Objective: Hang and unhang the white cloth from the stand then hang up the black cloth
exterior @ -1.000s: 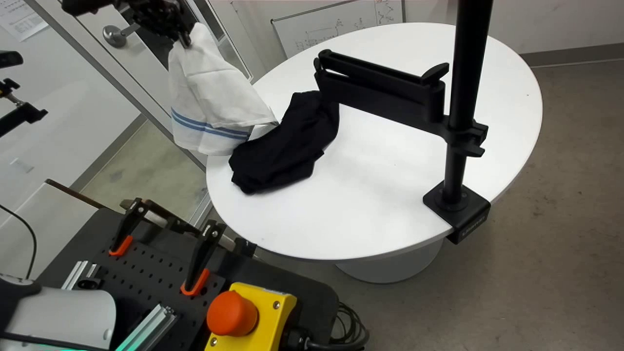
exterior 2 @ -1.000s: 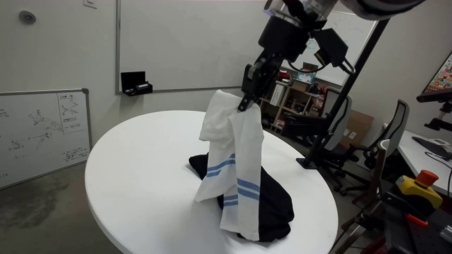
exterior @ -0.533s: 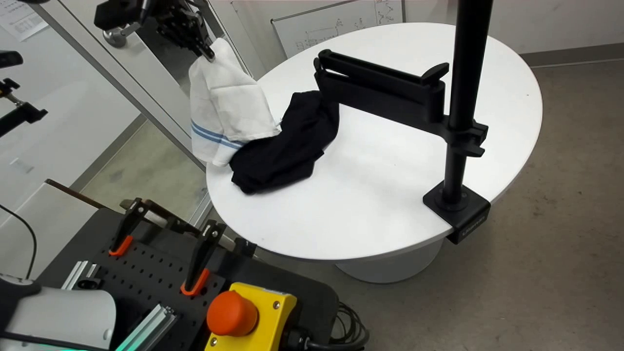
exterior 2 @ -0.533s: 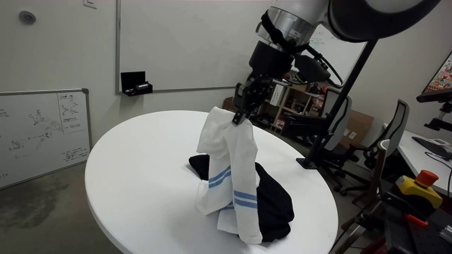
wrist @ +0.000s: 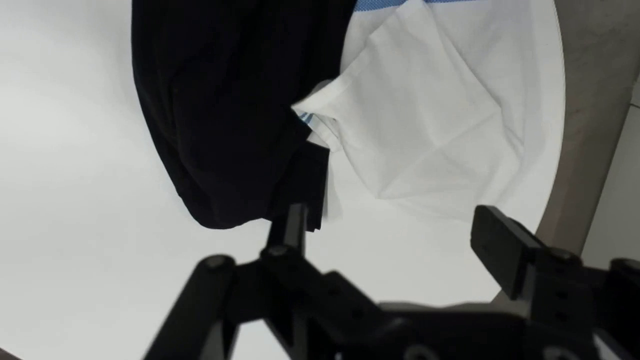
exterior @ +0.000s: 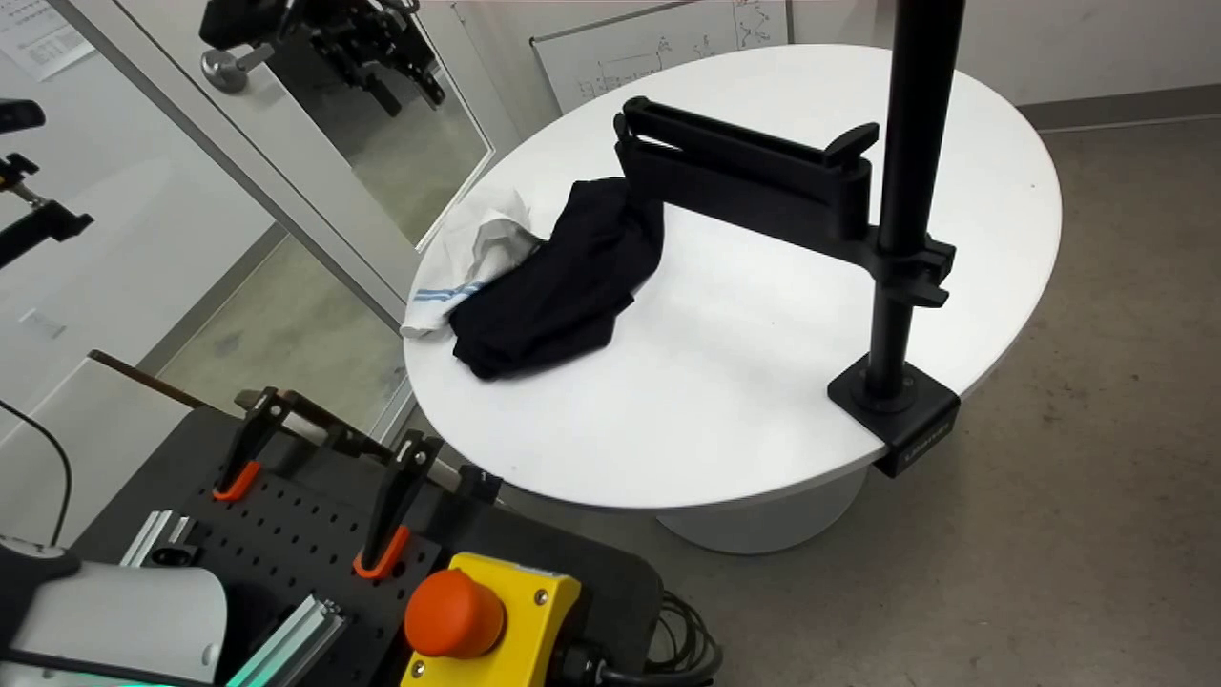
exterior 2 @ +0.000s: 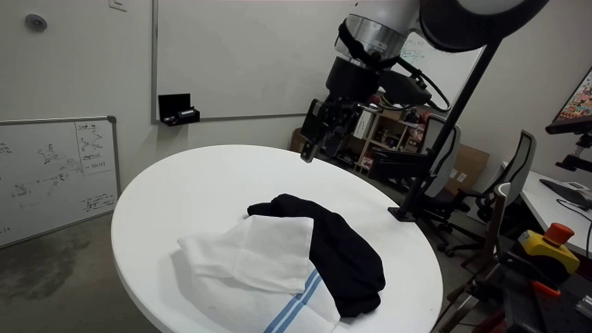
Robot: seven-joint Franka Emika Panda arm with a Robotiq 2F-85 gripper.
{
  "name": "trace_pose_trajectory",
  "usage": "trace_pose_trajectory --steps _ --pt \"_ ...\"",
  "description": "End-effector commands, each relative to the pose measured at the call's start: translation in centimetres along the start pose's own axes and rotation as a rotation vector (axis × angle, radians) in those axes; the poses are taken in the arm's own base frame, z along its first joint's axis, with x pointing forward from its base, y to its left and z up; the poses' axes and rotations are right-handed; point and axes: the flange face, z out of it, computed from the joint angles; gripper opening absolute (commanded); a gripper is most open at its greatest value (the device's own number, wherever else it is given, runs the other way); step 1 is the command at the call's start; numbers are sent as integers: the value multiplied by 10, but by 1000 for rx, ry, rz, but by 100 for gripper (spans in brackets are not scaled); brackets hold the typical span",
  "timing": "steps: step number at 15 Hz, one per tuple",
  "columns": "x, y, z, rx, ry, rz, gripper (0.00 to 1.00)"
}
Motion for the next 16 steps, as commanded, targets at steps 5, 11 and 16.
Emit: trace_pose_trajectory --steps 5,11,16 --pt "17 94 -22 -74 -99 186 100" --pt "13 206 -9 -116 -165 297 100" --pt "-7 229 3 -90 -266 277 100"
